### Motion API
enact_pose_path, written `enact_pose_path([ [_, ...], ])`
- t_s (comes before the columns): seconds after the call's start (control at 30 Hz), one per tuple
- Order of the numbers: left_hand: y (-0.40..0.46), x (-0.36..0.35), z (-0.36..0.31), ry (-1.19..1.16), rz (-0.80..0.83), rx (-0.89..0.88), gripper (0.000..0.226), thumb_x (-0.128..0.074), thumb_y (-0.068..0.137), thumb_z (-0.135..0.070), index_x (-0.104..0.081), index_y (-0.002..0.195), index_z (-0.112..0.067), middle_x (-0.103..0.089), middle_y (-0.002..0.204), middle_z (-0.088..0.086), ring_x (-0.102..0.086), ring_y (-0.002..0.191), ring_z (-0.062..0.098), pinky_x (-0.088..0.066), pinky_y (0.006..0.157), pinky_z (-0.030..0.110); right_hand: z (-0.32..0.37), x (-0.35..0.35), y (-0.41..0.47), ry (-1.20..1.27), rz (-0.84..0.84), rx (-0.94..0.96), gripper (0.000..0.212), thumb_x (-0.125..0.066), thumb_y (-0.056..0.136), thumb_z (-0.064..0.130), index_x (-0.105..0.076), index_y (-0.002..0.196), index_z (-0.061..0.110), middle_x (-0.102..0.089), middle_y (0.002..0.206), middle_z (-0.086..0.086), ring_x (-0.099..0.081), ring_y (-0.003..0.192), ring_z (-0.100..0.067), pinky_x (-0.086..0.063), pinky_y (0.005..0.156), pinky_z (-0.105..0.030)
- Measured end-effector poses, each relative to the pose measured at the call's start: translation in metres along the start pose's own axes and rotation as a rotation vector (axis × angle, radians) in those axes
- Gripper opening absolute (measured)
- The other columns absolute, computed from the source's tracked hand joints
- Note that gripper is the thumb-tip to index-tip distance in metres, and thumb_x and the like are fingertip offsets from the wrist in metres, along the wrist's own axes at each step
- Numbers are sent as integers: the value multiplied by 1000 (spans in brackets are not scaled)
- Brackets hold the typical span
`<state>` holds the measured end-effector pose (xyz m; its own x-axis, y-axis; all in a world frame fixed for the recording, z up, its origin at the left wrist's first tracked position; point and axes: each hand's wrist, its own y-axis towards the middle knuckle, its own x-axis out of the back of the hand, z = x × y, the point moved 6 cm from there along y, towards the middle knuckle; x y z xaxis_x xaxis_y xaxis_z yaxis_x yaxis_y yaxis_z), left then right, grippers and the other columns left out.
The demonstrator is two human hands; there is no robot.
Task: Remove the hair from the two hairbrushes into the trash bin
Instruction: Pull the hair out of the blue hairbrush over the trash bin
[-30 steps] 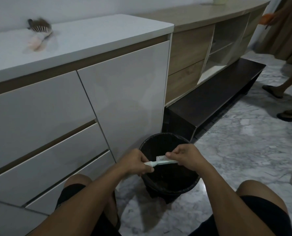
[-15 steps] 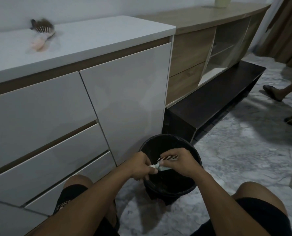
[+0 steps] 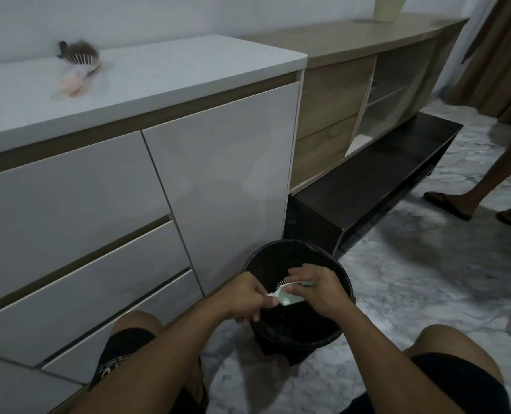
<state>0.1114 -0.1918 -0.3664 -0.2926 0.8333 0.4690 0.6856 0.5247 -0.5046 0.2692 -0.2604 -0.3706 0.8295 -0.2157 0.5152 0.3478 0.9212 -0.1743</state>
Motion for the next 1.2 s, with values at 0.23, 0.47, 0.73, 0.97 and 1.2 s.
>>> enact_pose_path([
  [0.23,-7,10,12,-147,-19,35,30,-63,91,-21,-67,63,-12,-55,47,7,-44,29,12,-32,32,19,-24,30,3,200,-197,-116,19,-71,86,10,-77,103,12,-66,128,-3,-58,113,-11,-40,99,-25],
  [0.47,2,26,8,-286,-191,39,41,-61,93,-26,-65,61,-1,-56,43,5,-46,32,17,-35,34,20,-16,5,-7,536,-233,-299,18,-58,96,28,-64,110,20,-69,107,-8,-70,93,-25,-59,83,-48],
  [0.73,7,-6,-14,-305,-57,-30,36,-52,97,-19,-62,64,-6,-59,56,8,-51,39,16,-39,41,23,-9,-26,-13,858,-14,-404,32,-73,85,20,-68,109,-1,-75,102,-18,-73,95,-27,-58,78,-37],
  [0.97,9,-17,-9,-294,-44,9,34,-54,95,-18,-60,63,-7,-54,51,7,-45,36,15,-33,38,23,-34,-5,-10,751,-180,-500,30,-71,87,29,-67,98,2,-78,87,-13,-76,77,-21,-58,71,-34],
  [1.2,2,-17,0,-310,4,44,24,-55,95,-15,-63,76,-4,-53,49,3,-44,34,12,-34,37,20,-55,13,-7,624,-391,-539,29,-69,88,33,-68,85,5,-74,78,-12,-72,72,-23,-58,68,-38],
])
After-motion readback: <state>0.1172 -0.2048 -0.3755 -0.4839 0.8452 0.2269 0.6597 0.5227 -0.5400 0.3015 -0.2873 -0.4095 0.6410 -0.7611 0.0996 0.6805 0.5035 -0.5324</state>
